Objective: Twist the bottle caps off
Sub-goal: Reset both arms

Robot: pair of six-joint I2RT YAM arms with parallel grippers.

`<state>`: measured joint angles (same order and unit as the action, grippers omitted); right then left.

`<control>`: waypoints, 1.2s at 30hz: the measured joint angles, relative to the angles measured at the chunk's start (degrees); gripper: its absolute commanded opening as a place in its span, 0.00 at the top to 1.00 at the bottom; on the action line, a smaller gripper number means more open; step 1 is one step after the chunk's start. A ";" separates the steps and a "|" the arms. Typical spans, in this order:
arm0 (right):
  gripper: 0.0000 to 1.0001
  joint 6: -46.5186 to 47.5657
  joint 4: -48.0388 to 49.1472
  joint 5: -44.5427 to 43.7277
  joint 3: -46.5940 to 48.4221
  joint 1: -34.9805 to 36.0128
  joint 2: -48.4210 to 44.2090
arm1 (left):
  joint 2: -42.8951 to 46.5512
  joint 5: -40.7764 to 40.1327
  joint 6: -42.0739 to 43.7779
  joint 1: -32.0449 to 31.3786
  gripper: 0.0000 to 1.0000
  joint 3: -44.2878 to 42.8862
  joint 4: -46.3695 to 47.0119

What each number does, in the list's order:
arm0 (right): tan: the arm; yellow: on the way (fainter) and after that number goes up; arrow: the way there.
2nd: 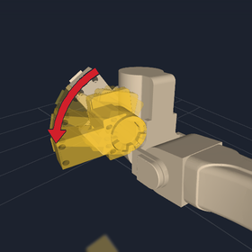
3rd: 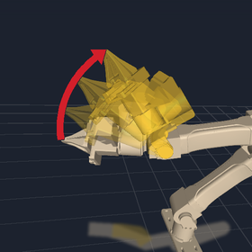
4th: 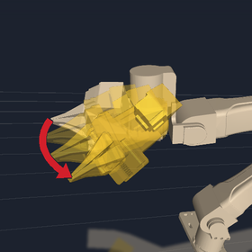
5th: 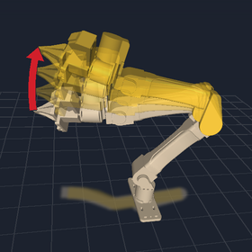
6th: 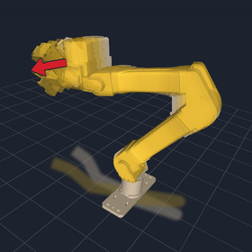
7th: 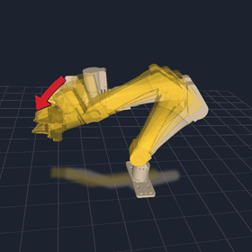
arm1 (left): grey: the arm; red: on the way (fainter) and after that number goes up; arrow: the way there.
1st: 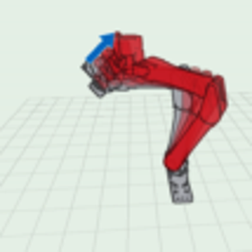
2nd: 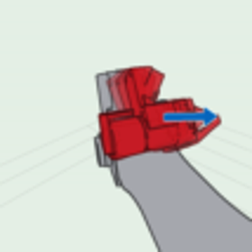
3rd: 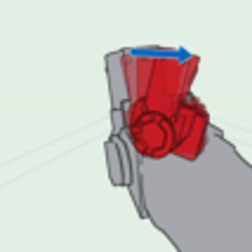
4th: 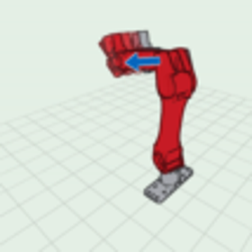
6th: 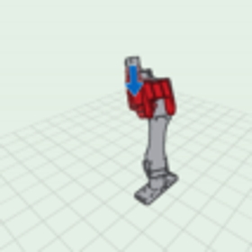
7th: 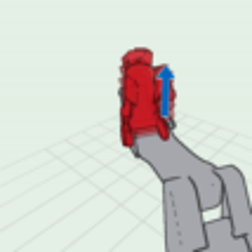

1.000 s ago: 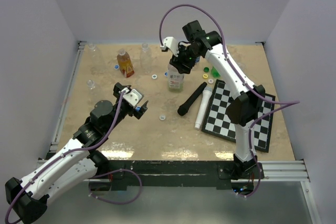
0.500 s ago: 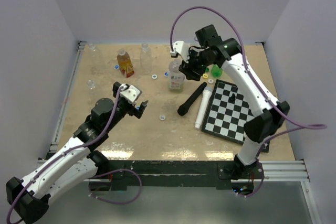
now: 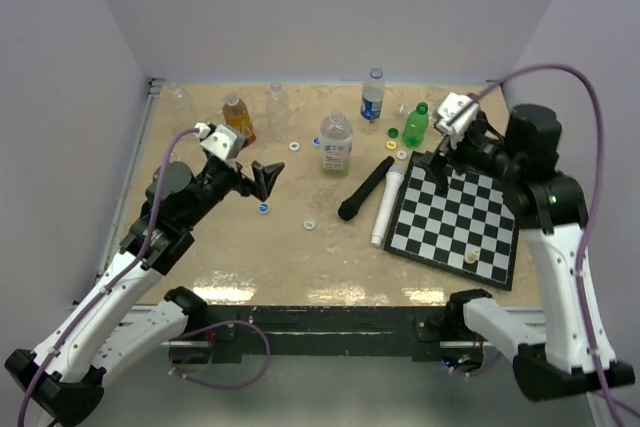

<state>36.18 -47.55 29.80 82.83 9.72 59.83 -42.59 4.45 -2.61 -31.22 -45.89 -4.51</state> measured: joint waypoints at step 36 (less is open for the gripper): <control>0.02 -37.79 20.70 -19.78 -8.81 -9.16 -17.81 | -7.98 6.05 -2.78 0.52 0.00 -26.14 -9.01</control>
<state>-1.61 -26.85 10.02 74.02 0.56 42.02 -50.57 10.50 -5.39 -30.70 -72.03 -13.52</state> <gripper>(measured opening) 0.982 0.997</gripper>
